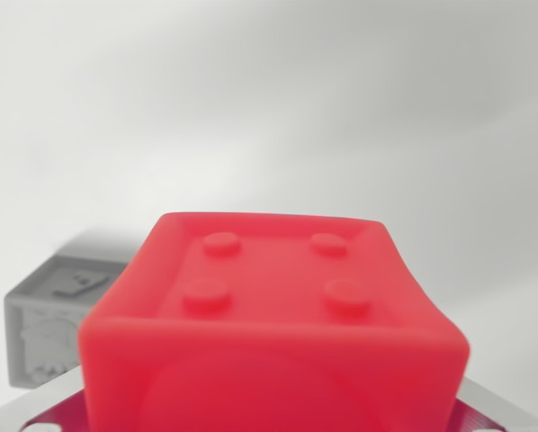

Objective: Destack cube

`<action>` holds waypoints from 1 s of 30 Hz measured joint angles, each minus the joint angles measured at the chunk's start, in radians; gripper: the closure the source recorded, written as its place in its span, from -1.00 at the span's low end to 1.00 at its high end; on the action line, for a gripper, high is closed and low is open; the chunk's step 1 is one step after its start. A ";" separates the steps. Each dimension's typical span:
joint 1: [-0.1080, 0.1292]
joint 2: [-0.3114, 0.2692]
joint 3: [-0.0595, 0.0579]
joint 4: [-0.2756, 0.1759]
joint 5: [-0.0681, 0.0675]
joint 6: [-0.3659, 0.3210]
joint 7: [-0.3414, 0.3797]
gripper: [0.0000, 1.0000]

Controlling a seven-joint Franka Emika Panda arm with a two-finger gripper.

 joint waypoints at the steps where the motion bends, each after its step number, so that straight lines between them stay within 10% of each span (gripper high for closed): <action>1: -0.001 0.001 0.000 0.000 0.000 0.000 -0.002 1.00; 30: -0.079 0.051 -0.002 0.035 0.000 0.016 -0.121 1.00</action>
